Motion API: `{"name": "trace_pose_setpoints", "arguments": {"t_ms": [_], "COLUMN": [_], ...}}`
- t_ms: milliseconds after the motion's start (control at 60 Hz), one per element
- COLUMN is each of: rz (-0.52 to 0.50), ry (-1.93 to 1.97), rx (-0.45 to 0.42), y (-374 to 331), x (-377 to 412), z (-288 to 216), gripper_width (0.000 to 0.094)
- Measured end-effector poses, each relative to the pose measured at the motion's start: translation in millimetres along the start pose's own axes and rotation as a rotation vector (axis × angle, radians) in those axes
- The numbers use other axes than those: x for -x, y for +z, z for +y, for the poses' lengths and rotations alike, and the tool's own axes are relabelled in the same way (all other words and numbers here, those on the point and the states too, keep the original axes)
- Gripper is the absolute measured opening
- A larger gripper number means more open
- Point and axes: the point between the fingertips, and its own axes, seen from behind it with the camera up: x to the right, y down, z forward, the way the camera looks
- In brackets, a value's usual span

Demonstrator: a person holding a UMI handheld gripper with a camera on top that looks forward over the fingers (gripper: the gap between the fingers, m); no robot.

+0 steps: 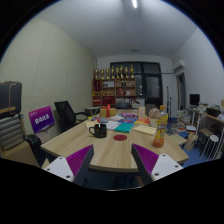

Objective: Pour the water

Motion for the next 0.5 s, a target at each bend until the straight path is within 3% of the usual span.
{"name": "trace_pose_setpoints", "arguments": {"t_ms": [300, 500], "rz": [0.055, 0.216], "ry": [-0.054, -0.092], "rx": [-0.04, -0.069], "y": [28, 90], "x": [-53, -165], "z": [-2, -7], "gripper_width": [0.0829, 0.082]}}
